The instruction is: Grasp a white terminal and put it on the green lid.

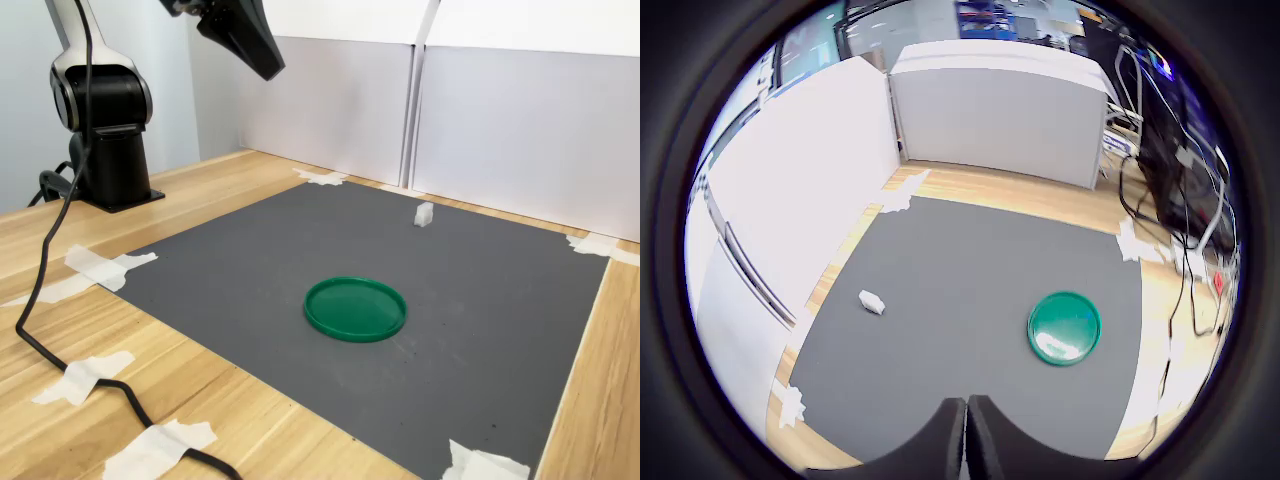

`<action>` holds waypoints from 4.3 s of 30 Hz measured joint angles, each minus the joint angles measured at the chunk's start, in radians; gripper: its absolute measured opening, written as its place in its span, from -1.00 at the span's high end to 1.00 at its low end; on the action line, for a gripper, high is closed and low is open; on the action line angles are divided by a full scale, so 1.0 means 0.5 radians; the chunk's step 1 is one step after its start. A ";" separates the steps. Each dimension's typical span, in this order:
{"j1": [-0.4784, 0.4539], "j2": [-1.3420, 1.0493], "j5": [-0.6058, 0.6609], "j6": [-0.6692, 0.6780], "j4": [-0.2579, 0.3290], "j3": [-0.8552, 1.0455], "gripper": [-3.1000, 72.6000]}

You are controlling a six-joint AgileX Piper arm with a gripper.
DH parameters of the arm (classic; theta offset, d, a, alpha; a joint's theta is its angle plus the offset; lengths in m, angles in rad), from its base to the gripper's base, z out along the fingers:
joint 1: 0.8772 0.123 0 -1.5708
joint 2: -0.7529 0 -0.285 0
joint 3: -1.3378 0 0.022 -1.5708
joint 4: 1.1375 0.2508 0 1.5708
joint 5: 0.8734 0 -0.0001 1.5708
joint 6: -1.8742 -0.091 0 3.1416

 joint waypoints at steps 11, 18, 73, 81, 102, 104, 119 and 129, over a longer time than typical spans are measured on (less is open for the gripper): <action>0.680 0.457 0.318 0.021 -0.543 -0.448 0.62; 1.045 0.717 0.301 -0.393 -1.152 -0.537 -0.53; 1.369 1.885 0.041 -0.273 -0.862 -1.161 -0.83; 1.369 1.970 0.023 -0.292 -0.930 -1.161 -0.83; 1.369 2.050 -0.029 -0.351 -0.941 -1.172 -0.14; 1.369 2.050 -0.029 -0.360 -0.941 -1.172 0.14; 1.366 1.997 0.097 -0.360 -1.039 -1.315 0.68; 1.050 1.855 0.493 -0.388 -1.026 -1.701 0.68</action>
